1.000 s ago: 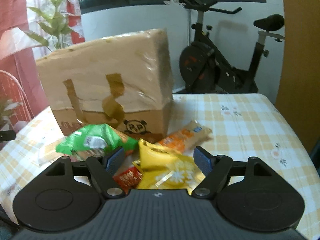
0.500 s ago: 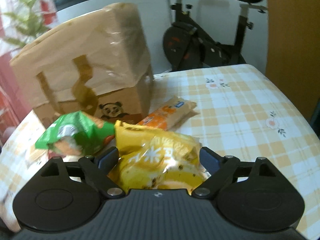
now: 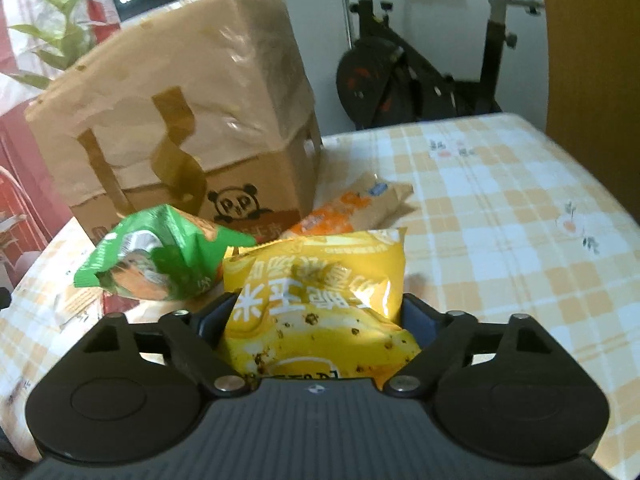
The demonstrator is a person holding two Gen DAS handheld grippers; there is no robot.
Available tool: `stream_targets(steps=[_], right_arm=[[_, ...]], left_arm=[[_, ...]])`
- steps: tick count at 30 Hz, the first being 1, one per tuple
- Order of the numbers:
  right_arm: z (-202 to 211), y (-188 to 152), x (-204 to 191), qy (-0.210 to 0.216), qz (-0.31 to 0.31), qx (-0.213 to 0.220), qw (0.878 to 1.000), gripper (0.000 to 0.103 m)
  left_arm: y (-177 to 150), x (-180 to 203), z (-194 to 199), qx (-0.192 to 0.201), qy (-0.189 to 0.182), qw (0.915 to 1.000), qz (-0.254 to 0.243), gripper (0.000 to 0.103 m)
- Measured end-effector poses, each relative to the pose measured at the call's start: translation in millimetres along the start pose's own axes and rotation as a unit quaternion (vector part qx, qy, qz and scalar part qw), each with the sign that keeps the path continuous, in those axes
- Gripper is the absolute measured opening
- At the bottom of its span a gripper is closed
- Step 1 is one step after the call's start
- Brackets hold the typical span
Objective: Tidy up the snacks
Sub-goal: 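Grasp the yellow bag with right tool while left tool grasps white cracker pack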
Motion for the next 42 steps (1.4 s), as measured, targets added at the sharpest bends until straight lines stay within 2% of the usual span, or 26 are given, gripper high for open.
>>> stream_targets(steps=[3,12,17,20,26,29,32,42], right_arm=[[8,1,-7,0.016,0.005,0.02,1.0,0.085],[10,-12,-44,0.074,0.056,0.016,0.996,0.084],[7,-13,-44,0.078,0.059,0.028,0.995,0.084],[4,-15,-45,0.083,0.055,0.035,0.994,0.084],[2,-18,-47,0.09,0.06,0.032,0.994,0.083],[2,-18,-44,0.088,0.053,0.031,0.994,0.083],[2,-19,-44,0.089,0.053,0.03,0.994,0.083],[2,-19,-45,0.089,0.054,0.03,0.994,0.083]], left_arm=[[-2,0,-1,-0.004,0.001,1.0,0.0,0.088],[-5,-4,-5,-0.015,0.008,0.9998,0.004,0.088],[-2,-8,-20,-0.027,-0.009,0.9996,0.007,0.087],[6,-15,-45,-0.044,-0.035,0.9984,0.007,0.076],[12,-9,-97,-0.069,-0.047,0.9961,-0.029,0.073],[9,-5,-113,-0.078,-0.093,0.9922,-0.027,0.075],[6,-4,-125,-0.086,-0.083,0.9924,-0.026,0.075],[-1,-2,-127,-0.094,-0.095,0.9909,-0.016,0.079]])
Point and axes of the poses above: each gripper's, at about its wrist camera, not at the fingertips, and z roughly against the way its jaws point, x to its right, y to its top, the point moved 4 cm from there along -z, roughly the way its jaws point, and after that the axes turned 8 degrees about x, right-handed, at the moved point
